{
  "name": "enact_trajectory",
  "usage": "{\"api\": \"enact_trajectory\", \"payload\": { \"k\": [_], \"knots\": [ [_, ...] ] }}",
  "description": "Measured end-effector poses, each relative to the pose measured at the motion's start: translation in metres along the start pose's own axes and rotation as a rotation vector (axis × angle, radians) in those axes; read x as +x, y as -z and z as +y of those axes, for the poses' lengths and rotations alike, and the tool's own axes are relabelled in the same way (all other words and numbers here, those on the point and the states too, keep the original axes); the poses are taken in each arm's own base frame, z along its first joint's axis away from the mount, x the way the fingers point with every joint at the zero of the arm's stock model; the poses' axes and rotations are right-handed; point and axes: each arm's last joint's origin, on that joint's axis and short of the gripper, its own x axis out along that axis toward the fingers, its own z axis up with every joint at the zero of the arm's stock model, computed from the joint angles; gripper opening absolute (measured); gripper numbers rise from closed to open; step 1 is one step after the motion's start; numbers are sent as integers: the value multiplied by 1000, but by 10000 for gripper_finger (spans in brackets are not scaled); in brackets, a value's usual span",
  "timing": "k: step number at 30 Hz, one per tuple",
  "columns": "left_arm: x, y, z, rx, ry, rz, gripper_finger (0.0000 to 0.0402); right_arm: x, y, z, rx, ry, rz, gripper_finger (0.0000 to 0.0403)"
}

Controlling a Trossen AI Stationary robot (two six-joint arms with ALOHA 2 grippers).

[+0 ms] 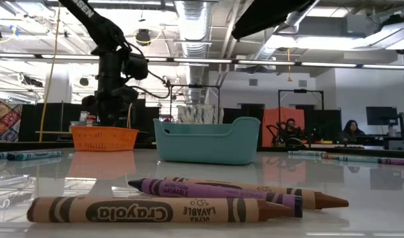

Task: Sort crayons
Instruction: Put the violet crayon into the orange bin, then put the blue crayon into the blue bin

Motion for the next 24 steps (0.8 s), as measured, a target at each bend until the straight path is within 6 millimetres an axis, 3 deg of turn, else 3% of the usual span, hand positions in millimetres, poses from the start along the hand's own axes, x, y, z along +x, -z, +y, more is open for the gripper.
{"api": "enact_trajectory", "payload": {
  "k": [9,14,17,24],
  "knots": [
    [-13,1,0,-19,-6,-63,119,-3,1,6,-10,-13,-2,146],
    [-45,12,-5,4,40,-137,126,-3,1,6,-3,-13,-2,146],
    [-72,31,-21,65,89,-192,127,-3,1,6,-3,-13,-2,146],
    [-122,99,-69,164,213,-244,127,-3,1,6,-13,-14,-1,146]
  ]
}}
